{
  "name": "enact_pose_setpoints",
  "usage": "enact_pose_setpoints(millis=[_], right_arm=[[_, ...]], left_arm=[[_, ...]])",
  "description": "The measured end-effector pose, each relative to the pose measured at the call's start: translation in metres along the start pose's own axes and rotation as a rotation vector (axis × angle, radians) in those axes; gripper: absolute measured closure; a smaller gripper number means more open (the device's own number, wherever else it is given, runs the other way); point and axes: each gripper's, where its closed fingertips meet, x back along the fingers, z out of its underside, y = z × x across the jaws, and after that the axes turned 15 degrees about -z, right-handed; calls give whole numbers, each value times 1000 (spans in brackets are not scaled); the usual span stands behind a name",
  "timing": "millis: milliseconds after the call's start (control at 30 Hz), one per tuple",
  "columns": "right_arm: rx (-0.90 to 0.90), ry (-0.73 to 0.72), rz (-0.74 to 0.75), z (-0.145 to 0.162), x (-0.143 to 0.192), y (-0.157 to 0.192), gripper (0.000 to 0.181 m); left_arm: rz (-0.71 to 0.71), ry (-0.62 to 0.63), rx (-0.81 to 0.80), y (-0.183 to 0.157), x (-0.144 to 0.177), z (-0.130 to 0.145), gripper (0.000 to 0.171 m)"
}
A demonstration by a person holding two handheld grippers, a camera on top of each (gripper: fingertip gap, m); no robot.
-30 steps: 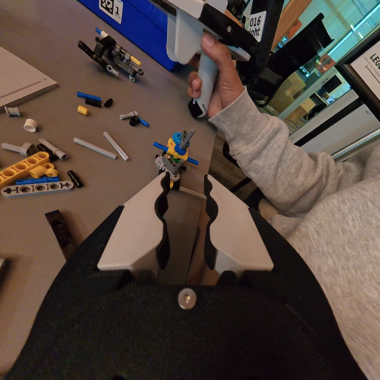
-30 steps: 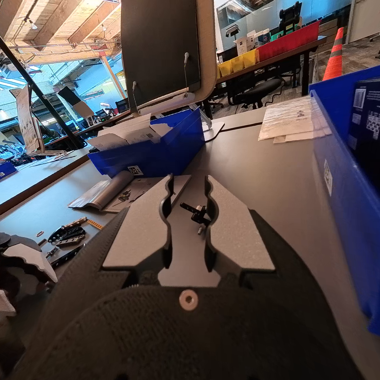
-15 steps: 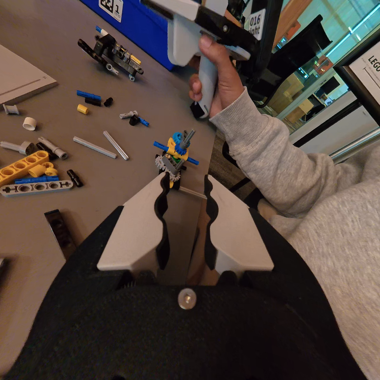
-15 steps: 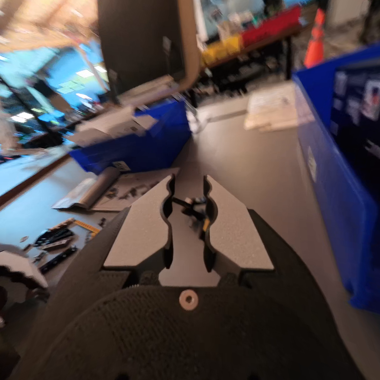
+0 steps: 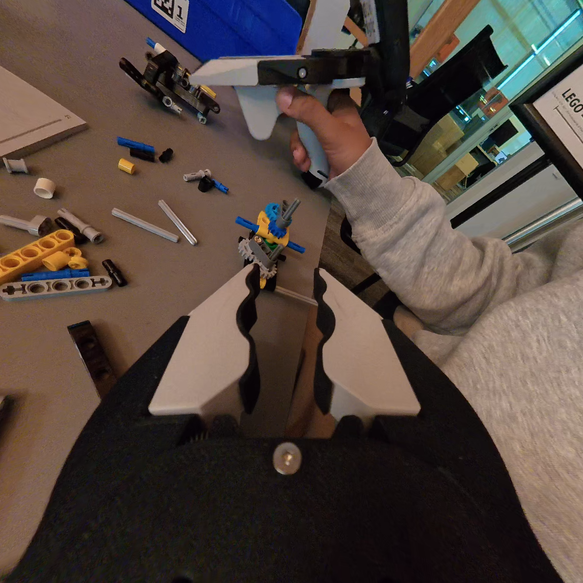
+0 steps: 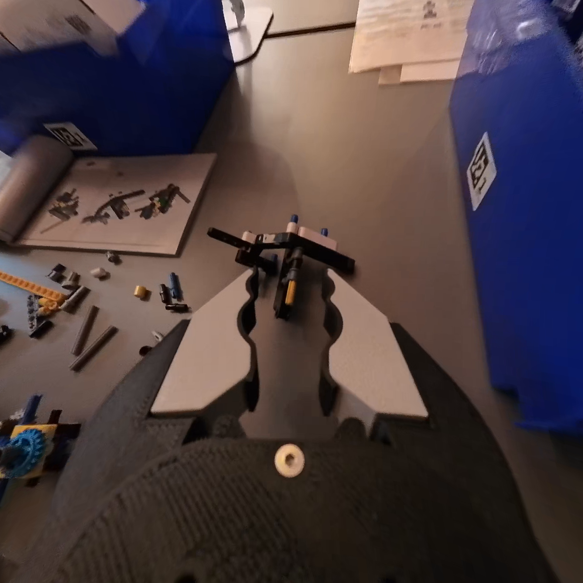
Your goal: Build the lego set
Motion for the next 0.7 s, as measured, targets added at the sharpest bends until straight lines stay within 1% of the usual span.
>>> enact_pose_setpoints(millis=[100,233,333,400,433,533,700], right_arm=[[-19,43,-1,7,-3,-1,141],[-34,62,1,10,-5,-3,147],[-41,93,-4,14,-8,-2,156],[-46,117,-15,18,-10,-1,168],[-47,120,-21,18,-11,-1,169],[-58,86,-35,14,-8,0,176],[-95,-1,-90,3,-1,2,176]], left_arm=[[1,1,0,0,0,0,140],[2,1,1,0,0,0,140],[2,2,1,0,0,0,140],[1,2,0,0,0,0,140],[1,2,-1,0,0,0,140],[0,2,-2,0,0,0,140],[-2,2,-3,0,0,0,140]])
